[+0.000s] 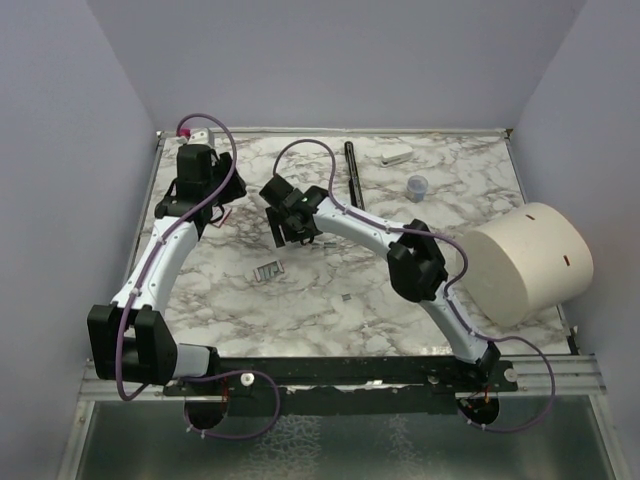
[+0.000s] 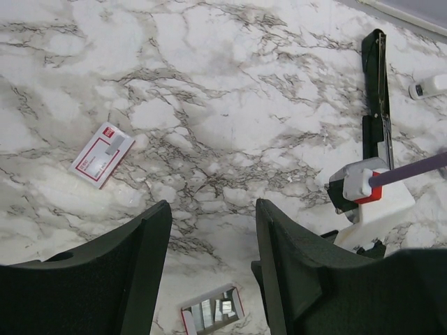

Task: Unload the staples from the stapler
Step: Pick up the staple from the center of the board.

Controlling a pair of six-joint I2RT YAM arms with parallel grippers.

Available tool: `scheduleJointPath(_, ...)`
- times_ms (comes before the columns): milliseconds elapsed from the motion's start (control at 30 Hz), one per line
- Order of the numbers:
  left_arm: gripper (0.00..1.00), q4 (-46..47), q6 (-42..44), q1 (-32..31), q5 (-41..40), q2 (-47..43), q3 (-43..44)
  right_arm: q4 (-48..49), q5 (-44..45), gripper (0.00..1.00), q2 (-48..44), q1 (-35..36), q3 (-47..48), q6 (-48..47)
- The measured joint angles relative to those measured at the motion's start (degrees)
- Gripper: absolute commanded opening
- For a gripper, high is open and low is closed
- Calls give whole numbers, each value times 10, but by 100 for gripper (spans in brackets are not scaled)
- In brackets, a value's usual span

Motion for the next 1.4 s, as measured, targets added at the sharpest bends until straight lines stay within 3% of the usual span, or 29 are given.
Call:
scheduleJointPath(233, 55, 0, -7, 8, 7, -4, 0, -28, 19, 62, 44, -1, 57, 7)
scheduleJointPath(300, 55, 0, -8, 11, 12, -4, 0, -30, 22, 57, 52, 0, 60, 9)
scheduleJointPath(800, 55, 0, -11, 16, 26, -4, 0, -41, 30, 44, 71, 0, 68, 18)
scheduleJointPath(867, 55, 0, -11, 17, 29, -4, 0, -40, 29, 38, 71, 0, 66, 20)
scheduleJointPath(1167, 55, 0, -11, 18, 31, -4, 0, -23, 21, 37, 68, -2, 52, 36)
scheduleJointPath(1267, 56, 1, -12, 18, 32, -4, 0, -14, 16, 30, 62, -6, 40, 42)
scheduleJointPath(1400, 56, 1, -13, 18, 34, -4, 0, 0, 12, 29, 55, -9, 25, 46)
